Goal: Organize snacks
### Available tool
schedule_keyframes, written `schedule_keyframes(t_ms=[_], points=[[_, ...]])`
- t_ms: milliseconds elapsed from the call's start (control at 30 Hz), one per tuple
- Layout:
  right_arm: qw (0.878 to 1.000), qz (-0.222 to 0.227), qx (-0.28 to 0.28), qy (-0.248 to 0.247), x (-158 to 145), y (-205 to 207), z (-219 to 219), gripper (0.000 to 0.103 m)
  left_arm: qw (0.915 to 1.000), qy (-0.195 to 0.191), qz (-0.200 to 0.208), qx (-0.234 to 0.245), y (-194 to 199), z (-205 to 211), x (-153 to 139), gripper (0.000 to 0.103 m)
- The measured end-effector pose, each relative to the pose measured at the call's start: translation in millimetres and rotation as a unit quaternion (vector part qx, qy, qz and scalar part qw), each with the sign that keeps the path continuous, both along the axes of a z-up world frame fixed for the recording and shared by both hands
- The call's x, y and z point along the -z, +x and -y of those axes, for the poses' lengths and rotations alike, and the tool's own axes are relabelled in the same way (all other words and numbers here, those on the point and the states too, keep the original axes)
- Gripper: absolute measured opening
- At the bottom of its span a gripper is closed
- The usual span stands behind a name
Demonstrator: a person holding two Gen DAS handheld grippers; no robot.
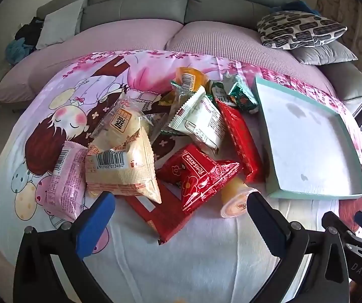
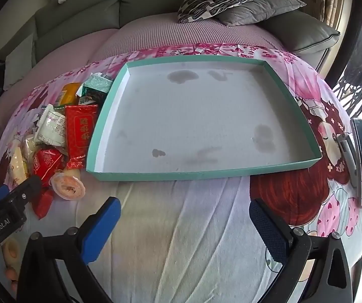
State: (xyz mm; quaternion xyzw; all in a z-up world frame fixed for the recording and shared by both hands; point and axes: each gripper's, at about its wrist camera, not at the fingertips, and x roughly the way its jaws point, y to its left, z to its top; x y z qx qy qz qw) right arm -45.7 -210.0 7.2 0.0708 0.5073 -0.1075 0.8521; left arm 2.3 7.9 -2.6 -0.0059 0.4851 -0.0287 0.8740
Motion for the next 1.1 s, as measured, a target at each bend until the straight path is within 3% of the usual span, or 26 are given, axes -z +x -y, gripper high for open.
schedule_keyframes(t_ms=[833, 1100], points=[[1.0, -0.001, -0.001, -0.001, 0.7, -0.4, 1.2, 0.103, 0.9995, 0.015, 0.018, 0.021, 0.7, 0.9, -7.2, 0.103], [1.0, -0.002, -0.001, -0.001, 0.9, -0.3, 1.4, 0.103, 0.9995, 0.002, 0.025, 0.019, 0.6, -4.7, -11.0, 0.103]])
